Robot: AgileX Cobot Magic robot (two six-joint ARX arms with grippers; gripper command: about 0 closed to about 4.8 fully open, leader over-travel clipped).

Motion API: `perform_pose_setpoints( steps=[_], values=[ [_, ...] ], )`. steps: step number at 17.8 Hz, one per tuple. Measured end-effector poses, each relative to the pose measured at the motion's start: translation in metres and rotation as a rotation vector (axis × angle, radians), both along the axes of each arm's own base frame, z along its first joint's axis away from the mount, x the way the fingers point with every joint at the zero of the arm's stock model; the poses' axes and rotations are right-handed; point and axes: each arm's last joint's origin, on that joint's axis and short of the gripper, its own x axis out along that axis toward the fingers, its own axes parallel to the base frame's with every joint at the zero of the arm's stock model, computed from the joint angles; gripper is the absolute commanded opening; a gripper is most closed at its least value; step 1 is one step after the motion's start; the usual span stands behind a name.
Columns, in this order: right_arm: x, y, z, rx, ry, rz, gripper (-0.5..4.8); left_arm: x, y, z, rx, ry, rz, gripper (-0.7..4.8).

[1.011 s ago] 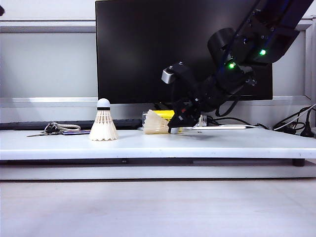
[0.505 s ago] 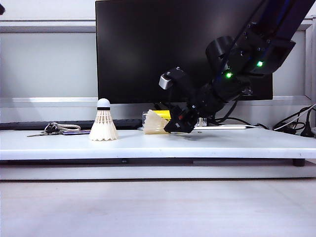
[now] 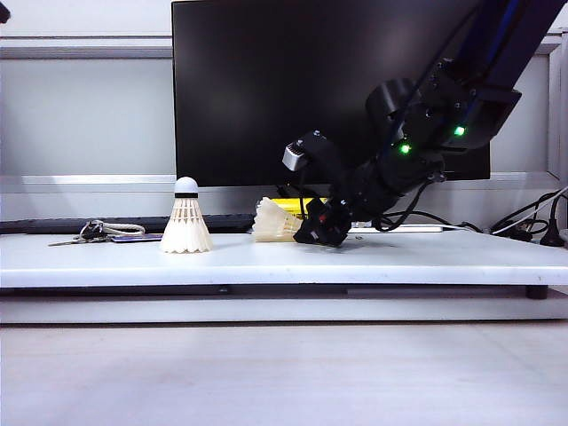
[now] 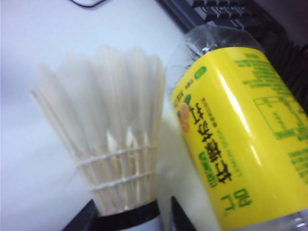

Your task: Stack the badminton balls on the table vertically.

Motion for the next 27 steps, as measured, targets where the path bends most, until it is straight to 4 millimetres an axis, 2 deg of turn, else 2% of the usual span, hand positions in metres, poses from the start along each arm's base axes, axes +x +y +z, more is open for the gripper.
perform_pose_setpoints(
  steps=[1, 5, 15, 19, 21, 27],
  values=[
    [0.004, 0.001, 0.006, 0.004, 0.025, -0.010, 1.33, 0.000, 0.000, 0.000, 0.000, 0.000, 0.000, 2.06],
    [0.003, 0.001, 0.007, 0.007, 0.076, -0.022, 1.34, 0.000, 0.000, 0.000, 0.000, 0.000, 0.001, 2.06],
    [-0.047, -0.018, 0.044, -0.093, 0.489, -0.004, 1.34, 0.000, 0.000, 0.000, 0.019, -0.024, -0.015, 2.06],
    [-0.062, -0.024, 0.072, -0.095, 0.479, -0.012, 1.34, -0.001, -0.001, 0.000, 0.015, -0.023, -0.048, 2.06],
    [-0.070, -0.030, 0.086, -0.143, 0.460, -0.076, 1.34, -0.001, -0.001, 0.000, 0.013, -0.023, -0.058, 2.06],
    [-0.077, -0.041, 0.086, -0.377, 0.506, -0.279, 1.34, -0.002, -0.002, 0.001, 0.006, -0.018, -0.086, 2.06]
  ],
)
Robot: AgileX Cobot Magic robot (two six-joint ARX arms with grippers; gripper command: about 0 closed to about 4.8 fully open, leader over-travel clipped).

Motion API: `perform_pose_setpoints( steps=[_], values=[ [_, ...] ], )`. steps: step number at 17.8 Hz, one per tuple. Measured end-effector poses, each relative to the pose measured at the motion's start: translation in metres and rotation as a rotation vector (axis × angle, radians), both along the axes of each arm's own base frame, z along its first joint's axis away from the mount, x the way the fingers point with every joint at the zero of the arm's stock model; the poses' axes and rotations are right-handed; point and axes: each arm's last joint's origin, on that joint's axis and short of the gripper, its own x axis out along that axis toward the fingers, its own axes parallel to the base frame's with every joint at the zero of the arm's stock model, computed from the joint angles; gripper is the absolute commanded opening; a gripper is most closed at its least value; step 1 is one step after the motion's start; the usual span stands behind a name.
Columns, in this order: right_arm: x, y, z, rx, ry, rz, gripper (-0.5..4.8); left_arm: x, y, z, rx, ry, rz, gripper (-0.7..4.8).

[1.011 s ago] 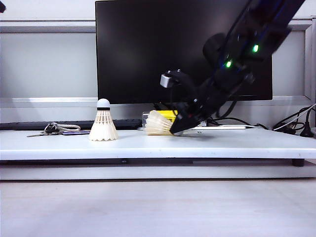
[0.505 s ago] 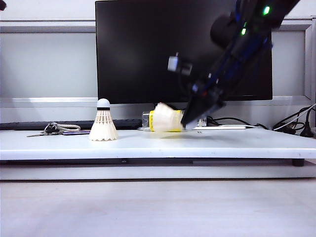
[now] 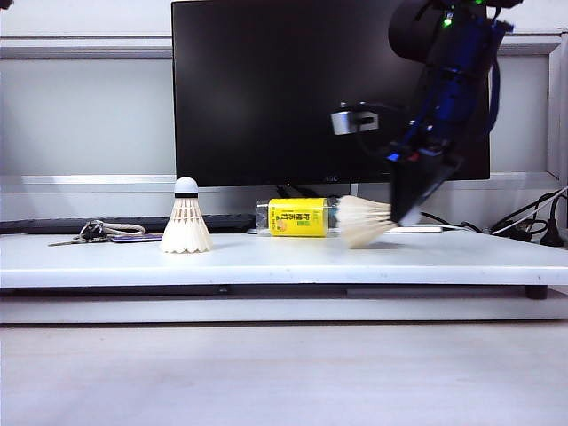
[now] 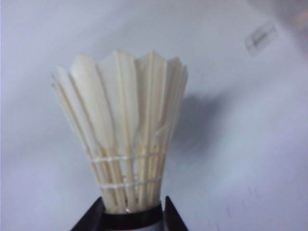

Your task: Stack the badminton balls on the table vertically.

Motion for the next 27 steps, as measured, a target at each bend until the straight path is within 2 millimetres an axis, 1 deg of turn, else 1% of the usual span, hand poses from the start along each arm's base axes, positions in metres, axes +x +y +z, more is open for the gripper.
perform_pose_setpoints(
  steps=[2, 4, 6, 7, 8, 9, 11, 13, 15, 16, 21, 23, 25, 27],
  values=[
    [-0.003, -0.002, 0.008, -0.043, 0.039, -0.011, 1.34, 0.000, 0.000, 0.000, -0.002, 0.002, -0.011, 2.06],
    [-0.006, -0.004, 0.029, -0.091, 0.077, -0.024, 1.34, 0.000, 0.000, 0.000, 0.000, -0.001, -0.013, 2.06],
    [-0.009, -0.005, 0.050, -0.097, 0.096, -0.030, 1.34, 0.000, 0.000, 0.000, 0.002, -0.003, -0.014, 2.06],
    [-0.011, -0.006, 0.060, -0.103, 0.113, -0.034, 1.34, 0.000, 0.000, 0.000, 0.002, -0.003, -0.015, 2.06],
    [-0.018, -0.010, 0.073, -0.136, 0.159, -0.051, 1.34, 0.000, 0.000, 0.000, 0.003, -0.005, -0.016, 2.06],
    [-0.021, -0.011, 0.077, -0.149, 0.198, -0.066, 1.34, 0.000, 0.000, 0.000, 0.003, -0.006, -0.017, 2.06],
    [-0.015, -0.009, 0.061, -0.174, 0.287, -0.096, 1.34, -0.001, -0.001, 0.000, 0.000, -0.003, -0.031, 2.06],
    [-0.007, -0.006, 0.050, -0.195, 0.351, -0.128, 1.34, -0.001, -0.001, 0.000, -0.006, -0.002, -0.049, 2.06],
    [0.003, -0.003, 0.037, -0.237, 0.385, -0.193, 1.34, -0.001, -0.001, 0.001, -0.012, -0.004, -0.058, 2.06],
    [0.006, -0.002, 0.034, -0.245, 0.388, -0.212, 1.34, -0.001, -0.001, 0.001, -0.012, -0.004, -0.058, 2.06],
    [0.011, 0.001, 0.068, -0.139, 0.298, -0.309, 1.34, -0.002, -0.002, 0.001, -0.017, 0.001, -0.082, 2.06],
    [0.011, 0.002, 0.071, -0.080, 0.317, -0.315, 1.34, -0.002, -0.002, 0.001, -0.017, 0.001, -0.083, 2.06],
    [0.010, 0.003, 0.070, -0.044, 0.345, -0.324, 1.34, -0.002, -0.002, 0.001, -0.016, -0.001, -0.092, 2.06],
    [0.010, 0.003, 0.070, -0.039, 0.348, -0.329, 1.34, -0.002, -0.002, 0.001, -0.013, -0.007, -0.105, 2.06]
  ],
)
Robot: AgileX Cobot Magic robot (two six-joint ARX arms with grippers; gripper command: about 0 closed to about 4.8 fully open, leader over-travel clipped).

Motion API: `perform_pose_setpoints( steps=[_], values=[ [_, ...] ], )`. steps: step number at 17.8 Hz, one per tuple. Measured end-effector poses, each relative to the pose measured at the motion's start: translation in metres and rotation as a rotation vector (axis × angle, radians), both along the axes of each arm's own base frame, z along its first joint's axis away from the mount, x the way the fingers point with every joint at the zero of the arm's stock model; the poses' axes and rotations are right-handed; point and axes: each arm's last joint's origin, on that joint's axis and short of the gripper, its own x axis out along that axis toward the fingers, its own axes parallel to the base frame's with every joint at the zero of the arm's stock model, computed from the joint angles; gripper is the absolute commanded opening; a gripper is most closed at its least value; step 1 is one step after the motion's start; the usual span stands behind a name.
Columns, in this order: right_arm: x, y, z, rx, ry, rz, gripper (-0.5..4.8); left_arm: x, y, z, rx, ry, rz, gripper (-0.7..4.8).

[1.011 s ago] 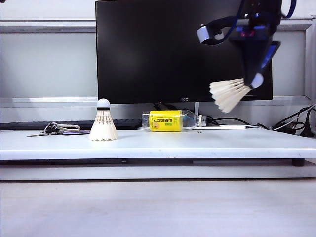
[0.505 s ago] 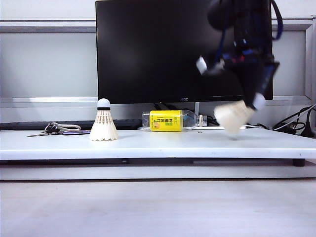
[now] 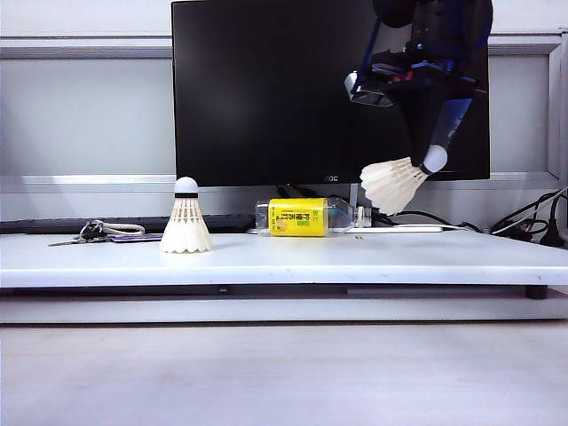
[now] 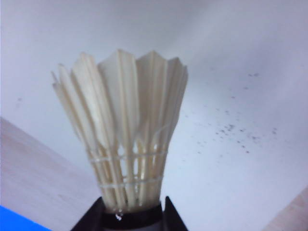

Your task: Stack the badminton balls on the table vertically.

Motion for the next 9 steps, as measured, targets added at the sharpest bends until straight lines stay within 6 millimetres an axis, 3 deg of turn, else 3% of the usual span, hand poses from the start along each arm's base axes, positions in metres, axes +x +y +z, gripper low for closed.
perform_pose_setpoints(
  steps=[6, 9],
  values=[
    [0.004, 0.001, 0.000, 0.006, -0.035, -0.002, 1.34, 0.000, 0.000, 0.000, 0.002, 0.001, -0.001, 2.06],
    [0.020, 0.007, -0.029, -0.016, 0.026, -0.008, 1.34, 0.000, 0.000, -0.002, 0.012, 0.012, -0.001, 2.06]
  ],
)
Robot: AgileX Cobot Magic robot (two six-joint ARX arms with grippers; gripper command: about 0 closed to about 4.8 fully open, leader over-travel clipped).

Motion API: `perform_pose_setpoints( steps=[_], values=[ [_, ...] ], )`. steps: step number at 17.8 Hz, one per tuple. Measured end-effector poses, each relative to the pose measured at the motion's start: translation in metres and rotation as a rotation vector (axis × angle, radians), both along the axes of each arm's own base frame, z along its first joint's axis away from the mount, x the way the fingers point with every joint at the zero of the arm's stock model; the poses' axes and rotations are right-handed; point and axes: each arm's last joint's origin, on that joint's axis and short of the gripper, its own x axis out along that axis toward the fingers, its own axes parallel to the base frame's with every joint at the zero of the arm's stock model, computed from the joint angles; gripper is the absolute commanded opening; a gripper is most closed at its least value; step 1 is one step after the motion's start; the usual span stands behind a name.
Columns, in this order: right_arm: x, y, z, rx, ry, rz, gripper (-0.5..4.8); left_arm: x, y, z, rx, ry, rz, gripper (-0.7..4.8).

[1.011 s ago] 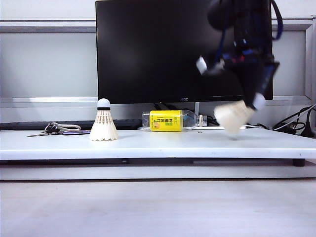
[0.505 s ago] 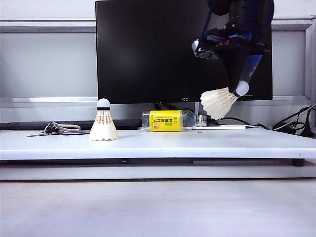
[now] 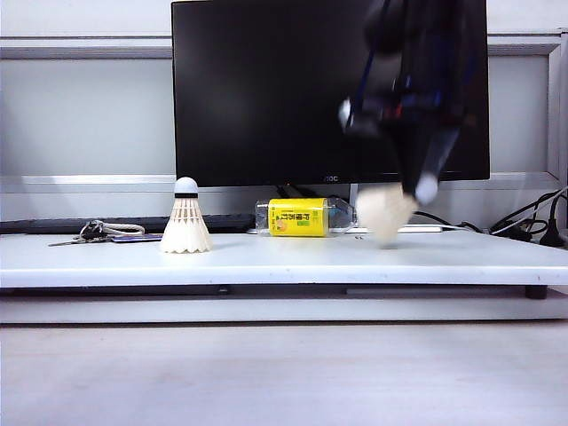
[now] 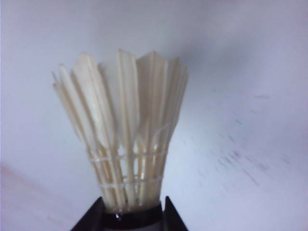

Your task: Stack the badminton balls on the table vertically.

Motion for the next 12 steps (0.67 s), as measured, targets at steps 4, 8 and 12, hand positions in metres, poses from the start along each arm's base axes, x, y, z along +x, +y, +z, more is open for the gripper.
perform_pose_setpoints(
  steps=[4, 8, 12],
  values=[
    [0.015, 0.010, -0.016, 0.148, 0.013, -0.128, 1.34, 0.000, 0.000, 0.000, 0.000, 0.001, 0.000, 2.06],
    [0.035, 0.020, -0.012, 0.330, -0.126, -0.290, 1.34, 0.000, 0.000, 0.000, 0.000, 0.001, 0.000, 2.06],
    [0.044, 0.027, -0.016, 0.498, -0.137, -0.416, 1.34, 0.000, 0.000, 0.000, 0.004, -0.003, 0.017, 2.06]
  ],
)
